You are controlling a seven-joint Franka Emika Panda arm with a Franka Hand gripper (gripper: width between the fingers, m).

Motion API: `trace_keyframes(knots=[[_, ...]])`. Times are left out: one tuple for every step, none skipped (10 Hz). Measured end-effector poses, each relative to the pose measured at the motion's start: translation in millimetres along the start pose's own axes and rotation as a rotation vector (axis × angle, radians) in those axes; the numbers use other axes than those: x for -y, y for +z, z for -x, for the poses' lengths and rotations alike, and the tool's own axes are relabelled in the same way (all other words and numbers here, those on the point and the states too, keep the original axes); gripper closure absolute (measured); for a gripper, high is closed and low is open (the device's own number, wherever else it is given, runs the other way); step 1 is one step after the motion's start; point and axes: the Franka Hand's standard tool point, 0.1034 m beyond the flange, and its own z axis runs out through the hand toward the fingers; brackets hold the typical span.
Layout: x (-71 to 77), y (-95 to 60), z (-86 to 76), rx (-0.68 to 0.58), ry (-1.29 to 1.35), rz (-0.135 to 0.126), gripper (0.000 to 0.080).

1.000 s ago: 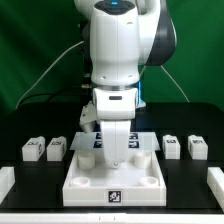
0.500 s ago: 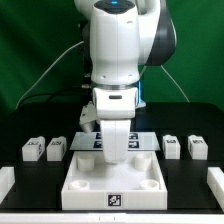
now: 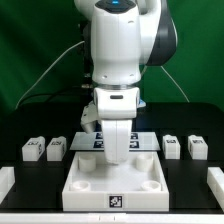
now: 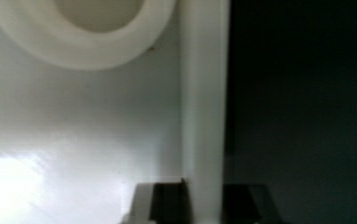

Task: Assemble one leg

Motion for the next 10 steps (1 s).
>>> trace_keyframes(knots=[[-10.5, -0.1, -13.6, -0.01, 0.001, 0.012, 0.0732], [-20.3, -0.6, -27.0, -0.021, -0.004, 0.023, 0.0732], [-29.6, -1.4, -39.5, -0.031, 0.001, 0.032, 0.0732], [-41.5, -2.4, -55.5, -0.043, -0.009, 0.046, 0.0732], [-47.1, -2.6, -65.4, -0.051, -0.012, 0.05, 0.0733], [-47.3, -2.7, -72.4, -0.054, -0.007, 0.046, 0.0733], [-47.4, -2.1, -77.0, -0.056, -0.005, 0.045, 0.0733], [-47.4, -2.0, -77.1, -0.056, -0.005, 0.045, 0.0733], [-47.4, -1.9, -77.2, -0.057, -0.004, 0.048, 0.0733], [-47.4, -1.7, -77.0, -0.058, -0.004, 0.052, 0.0733]])
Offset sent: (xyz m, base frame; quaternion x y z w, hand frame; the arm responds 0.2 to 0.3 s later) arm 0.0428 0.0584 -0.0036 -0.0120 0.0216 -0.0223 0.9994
